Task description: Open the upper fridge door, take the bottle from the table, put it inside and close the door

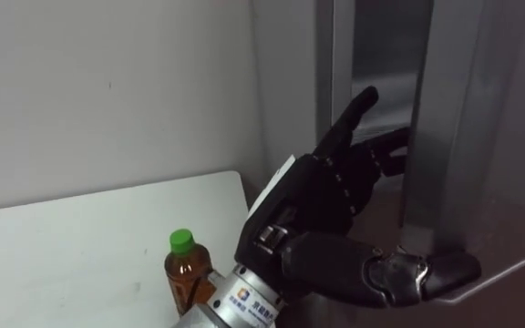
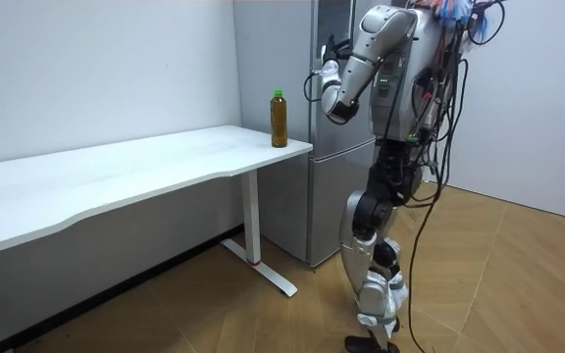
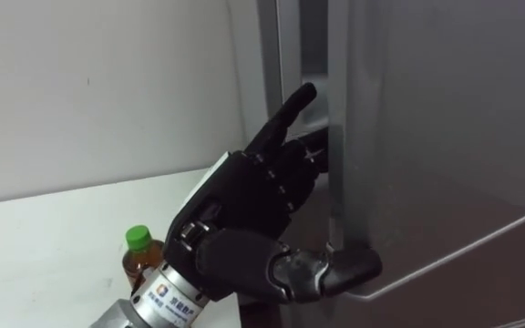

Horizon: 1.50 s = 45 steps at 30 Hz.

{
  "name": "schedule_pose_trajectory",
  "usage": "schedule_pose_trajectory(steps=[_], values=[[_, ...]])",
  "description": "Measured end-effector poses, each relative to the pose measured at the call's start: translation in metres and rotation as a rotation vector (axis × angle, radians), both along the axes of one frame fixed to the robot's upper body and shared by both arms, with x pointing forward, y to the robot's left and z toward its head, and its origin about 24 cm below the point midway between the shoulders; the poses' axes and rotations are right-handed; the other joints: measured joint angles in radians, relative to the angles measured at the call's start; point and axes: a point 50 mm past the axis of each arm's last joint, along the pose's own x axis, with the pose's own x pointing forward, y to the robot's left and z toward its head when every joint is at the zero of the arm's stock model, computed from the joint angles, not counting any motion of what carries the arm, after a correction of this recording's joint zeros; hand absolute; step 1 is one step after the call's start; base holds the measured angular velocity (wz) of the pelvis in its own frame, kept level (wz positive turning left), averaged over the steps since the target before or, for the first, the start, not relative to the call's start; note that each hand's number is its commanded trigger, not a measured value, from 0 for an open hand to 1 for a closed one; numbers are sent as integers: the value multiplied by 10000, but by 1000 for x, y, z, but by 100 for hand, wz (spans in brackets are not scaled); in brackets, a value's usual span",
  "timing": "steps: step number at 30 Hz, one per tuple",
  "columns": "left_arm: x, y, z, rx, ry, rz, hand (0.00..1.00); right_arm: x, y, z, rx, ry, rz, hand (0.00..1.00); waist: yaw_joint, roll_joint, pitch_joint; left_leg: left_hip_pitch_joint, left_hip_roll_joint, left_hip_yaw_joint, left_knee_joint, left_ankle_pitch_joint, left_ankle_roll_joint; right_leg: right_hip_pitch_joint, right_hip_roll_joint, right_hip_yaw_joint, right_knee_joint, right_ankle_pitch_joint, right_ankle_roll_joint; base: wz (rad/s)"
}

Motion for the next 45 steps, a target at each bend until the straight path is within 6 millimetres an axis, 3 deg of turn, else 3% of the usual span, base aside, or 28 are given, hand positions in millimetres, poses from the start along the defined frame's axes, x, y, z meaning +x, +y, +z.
schedule_pose_trajectory(steps=[12,17,28,35,45], values=[[-3,-5,-1,66,59,-227,0,1,0,0,4,-41,-42,0,-99,40,-5,144,28,752,-62,-52,91,-77,19,373,-25,207,83,-12],[-5,-11,-1,163,113,-538,0,3,-1,1,-9,-51,-40,0,-478,145,-61,197,28,848,-92,-51,93,-78,10,358,-26,232,87,-4],[-16,-35,-5,1070,52,-2253,0,7,-4,2,52,-148,-442,0,-1063,341,-13,311,70,1312,-160,-53,82,-237,0,347,16,268,30,-14],[-17,-36,-11,1561,194,-2720,0,3,-12,4,14,-8,-934,0,-1360,361,-3,176,68,1377,-87,-44,73,-414,22,378,24,255,12,-3],[-17,-36,-13,1738,223,-2924,0,3,-13,4,-14,82,-912,0,-1369,341,10,156,68,1365,-77,-49,67,-461,15,376,33,244,8,-2]])
